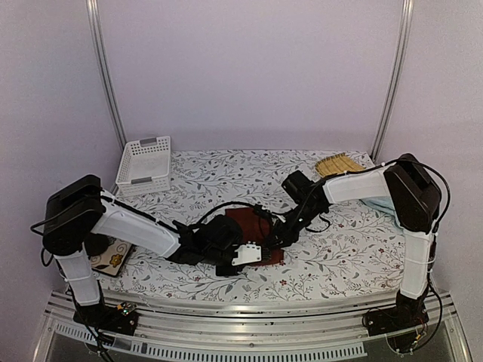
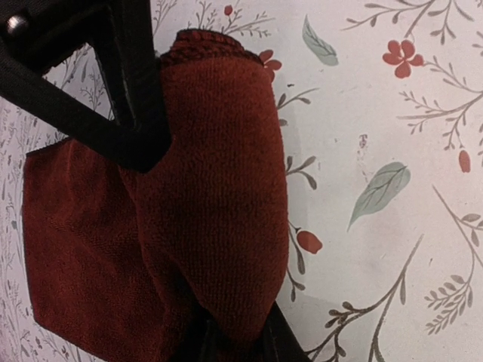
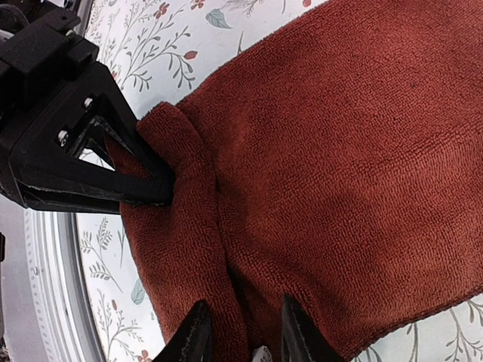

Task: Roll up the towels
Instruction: Roll the towel at the center of the board.

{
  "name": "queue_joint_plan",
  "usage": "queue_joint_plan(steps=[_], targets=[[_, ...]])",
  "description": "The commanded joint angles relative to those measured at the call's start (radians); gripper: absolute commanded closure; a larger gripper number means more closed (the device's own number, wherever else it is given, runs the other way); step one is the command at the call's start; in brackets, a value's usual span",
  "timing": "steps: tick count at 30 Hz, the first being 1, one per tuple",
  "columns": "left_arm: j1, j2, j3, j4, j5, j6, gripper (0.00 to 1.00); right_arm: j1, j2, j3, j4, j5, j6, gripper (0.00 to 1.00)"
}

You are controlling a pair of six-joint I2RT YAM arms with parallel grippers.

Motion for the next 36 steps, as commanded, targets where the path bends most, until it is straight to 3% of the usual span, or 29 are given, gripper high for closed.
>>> queue_joint_plan(steps=[1, 9, 13, 21, 26, 36], targets=[[0.014, 0.060, -0.005, -0.152, -0.003, -0.021, 0.84, -0.002, -0.064, 0.024, -0.017, 0.055, -0.007, 0.64], [0.044, 0.010, 0.034, -0.258, 0.094, -0.051, 0.91, -0.023, -0.244, -0.117, 0.069, 0.196, -0.053, 0.40], [0.074, -0.012, 0.058, -0.318, 0.208, -0.077, 0.91, -0.023, -0.339, -0.220, 0.152, 0.266, -0.092, 0.34], [0.124, 0.010, 0.143, -0.432, 0.447, -0.110, 0.90, -0.020, -0.564, -0.476, 0.402, 0.309, -0.199, 0.31], [0.167, 0.026, 0.193, -0.486, 0.569, -0.130, 0.90, 0.050, -0.670, -0.595, 0.487, 0.377, -0.379, 0.28], [0.273, 0.059, 0.242, -0.517, 0.734, -0.181, 0.87, 0.232, -0.576, -0.566, 0.529, 0.433, -0.481, 0.28]])
